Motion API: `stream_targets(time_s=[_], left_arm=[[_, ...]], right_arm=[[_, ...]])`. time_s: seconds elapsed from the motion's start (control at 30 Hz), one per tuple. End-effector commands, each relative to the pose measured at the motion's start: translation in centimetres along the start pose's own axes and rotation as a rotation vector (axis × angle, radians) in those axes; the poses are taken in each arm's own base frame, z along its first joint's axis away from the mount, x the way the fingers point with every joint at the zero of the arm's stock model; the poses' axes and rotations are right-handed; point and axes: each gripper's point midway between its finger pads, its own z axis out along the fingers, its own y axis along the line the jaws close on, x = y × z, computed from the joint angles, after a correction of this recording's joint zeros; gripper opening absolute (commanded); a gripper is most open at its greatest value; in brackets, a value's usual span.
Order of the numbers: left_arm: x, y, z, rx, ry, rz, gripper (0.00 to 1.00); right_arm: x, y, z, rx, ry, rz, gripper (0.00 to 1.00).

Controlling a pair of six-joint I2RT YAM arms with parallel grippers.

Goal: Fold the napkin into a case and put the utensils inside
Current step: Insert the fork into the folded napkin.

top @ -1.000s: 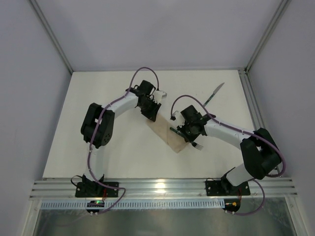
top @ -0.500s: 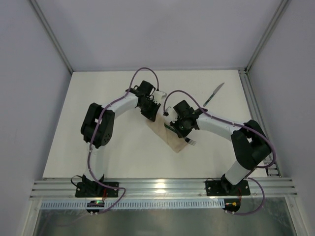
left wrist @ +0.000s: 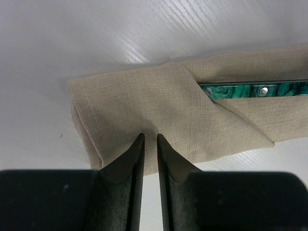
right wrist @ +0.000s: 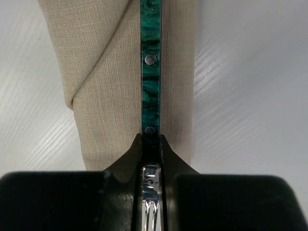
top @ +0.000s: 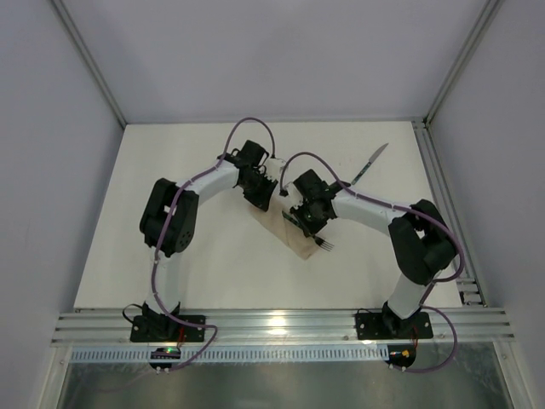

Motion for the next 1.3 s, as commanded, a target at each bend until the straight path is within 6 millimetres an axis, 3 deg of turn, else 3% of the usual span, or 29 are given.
stream_targets(time_s=[0.0, 0.13, 0.27, 0.53, 0.87, 1.07, 1.27], left_arm=[[-1.1, -0.5, -0.8, 0.011, -0.047, 0.026, 0.17], [-1.2, -0.4, -1.0, 0.001, -0.047, 0.034, 0.17], [-1.0, -0.3, -1.1, -0.004, -0.041, 0.037, 0.17], [-1.2, -0.3, -1.7, -0.02, -0.051, 0.045, 0.22], [-0.7, -0.2, -1.3, -0.018, -0.034, 0.049, 0.2], [-1.1, -0.3, -1.7, -0.02, -0.048, 0.054, 0.2], [-1.5, -0.4, -2.2, -0.021, -0.06, 0.059, 0.2]], right_arm=[[1.9, 0.0, -1.8, 0.066, 0.054, 0.05, 0.04], [4.1, 1.0, -2.9, 0.064, 0.089, 0.077, 0.04], [4.4, 1.7, -2.9, 0.047, 0.072, 0.074, 0.04], [1.6, 2.9, -1.8, -0.018, -0.007, 0.011, 0.04], [-0.7, 2.3, -0.2, -0.006, -0.035, -0.005, 0.04], [-3.1, 1.9, 0.3, -0.003, -0.079, 0.008, 0.04], [-4.0, 1.3, 1.2, 0.001, -0.083, 0.029, 0.04]])
